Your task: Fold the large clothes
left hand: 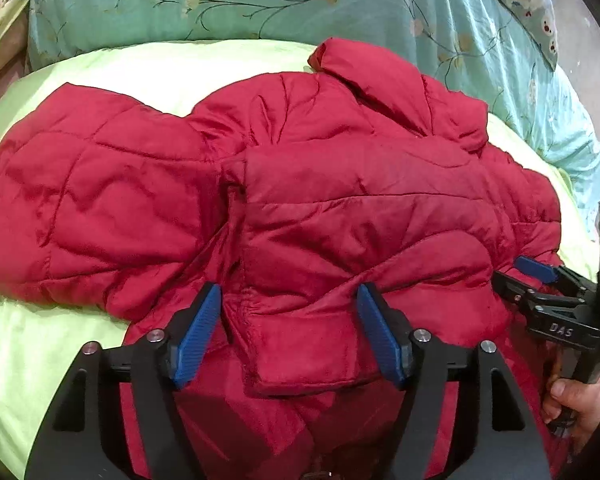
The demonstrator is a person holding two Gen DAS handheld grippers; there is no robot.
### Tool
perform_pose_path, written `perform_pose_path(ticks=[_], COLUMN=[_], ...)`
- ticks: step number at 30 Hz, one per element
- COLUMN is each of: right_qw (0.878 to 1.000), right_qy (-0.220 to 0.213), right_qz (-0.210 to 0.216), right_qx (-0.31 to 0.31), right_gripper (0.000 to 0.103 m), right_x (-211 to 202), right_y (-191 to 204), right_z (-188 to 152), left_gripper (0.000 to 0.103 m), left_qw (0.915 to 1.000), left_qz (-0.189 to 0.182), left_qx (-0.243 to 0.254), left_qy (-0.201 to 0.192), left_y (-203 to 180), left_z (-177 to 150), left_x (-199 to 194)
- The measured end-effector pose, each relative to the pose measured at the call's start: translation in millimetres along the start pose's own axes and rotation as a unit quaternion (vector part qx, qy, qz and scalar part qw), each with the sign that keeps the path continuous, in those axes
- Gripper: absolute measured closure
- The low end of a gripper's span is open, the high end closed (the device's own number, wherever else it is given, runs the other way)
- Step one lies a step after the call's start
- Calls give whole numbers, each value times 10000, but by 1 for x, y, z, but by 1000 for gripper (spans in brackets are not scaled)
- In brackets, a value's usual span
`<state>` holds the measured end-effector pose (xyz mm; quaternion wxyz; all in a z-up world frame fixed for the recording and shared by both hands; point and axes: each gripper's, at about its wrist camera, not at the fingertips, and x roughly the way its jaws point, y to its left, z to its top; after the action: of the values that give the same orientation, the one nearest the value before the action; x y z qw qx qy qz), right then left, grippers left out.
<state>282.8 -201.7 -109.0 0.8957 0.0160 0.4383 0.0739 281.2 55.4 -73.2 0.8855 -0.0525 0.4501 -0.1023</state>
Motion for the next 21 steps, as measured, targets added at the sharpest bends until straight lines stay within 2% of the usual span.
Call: perform_pose_path(ticks=[4,11,14,21], right_qw=[10000,9999,9987,9946], right_qy=[-13,-66,-253,-625], right_qz=[13,61,352,808], right_qx=[11,103,277,181], right_gripper=[19,20,20,19], right_x=[-2,-15,-39,-102], right_y=[1,3,3,20], right_z=[-1,-3,-6,-28], left_gripper=[29,29,29,29], left_qw=[9988,9933,9878,9734], left_qz=[-256,-256,-248,-58], left_qx=[-406,-1090,-1471,-2242], left_qy=[-24,-299,-437,-478], left_y=[16,60,89,151], left_z=[-6,-21,-26,-42], left_x=[-17,-51,-62,-67])
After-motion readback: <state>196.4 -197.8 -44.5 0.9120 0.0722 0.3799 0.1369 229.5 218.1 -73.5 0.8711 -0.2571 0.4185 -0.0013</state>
